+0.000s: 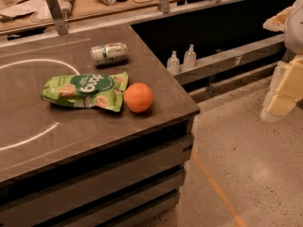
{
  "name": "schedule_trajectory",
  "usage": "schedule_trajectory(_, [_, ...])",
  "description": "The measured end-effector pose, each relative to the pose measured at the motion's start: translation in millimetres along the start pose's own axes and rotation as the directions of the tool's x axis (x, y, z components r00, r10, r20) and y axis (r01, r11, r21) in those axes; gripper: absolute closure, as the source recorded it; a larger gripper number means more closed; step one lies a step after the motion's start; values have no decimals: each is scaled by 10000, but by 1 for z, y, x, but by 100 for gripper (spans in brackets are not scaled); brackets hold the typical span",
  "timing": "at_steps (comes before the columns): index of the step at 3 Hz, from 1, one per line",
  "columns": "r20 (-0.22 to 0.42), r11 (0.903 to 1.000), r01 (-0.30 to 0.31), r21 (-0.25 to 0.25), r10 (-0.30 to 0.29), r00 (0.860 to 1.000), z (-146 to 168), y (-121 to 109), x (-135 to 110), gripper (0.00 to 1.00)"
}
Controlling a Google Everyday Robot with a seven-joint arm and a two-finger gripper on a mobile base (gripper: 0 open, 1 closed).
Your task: Pick green rice chip bag
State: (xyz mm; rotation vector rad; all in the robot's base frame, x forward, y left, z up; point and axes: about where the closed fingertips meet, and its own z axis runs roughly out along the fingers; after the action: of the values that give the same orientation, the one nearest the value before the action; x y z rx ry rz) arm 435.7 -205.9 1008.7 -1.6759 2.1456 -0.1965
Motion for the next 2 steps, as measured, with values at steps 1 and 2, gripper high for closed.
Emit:
schedule_trajectory(1, [1,10000,1,2,-1,10000,0,0,0,0])
schedule_trajectory(2, [277,9988,462,-170,-457,9986,21,-16,-31,0])
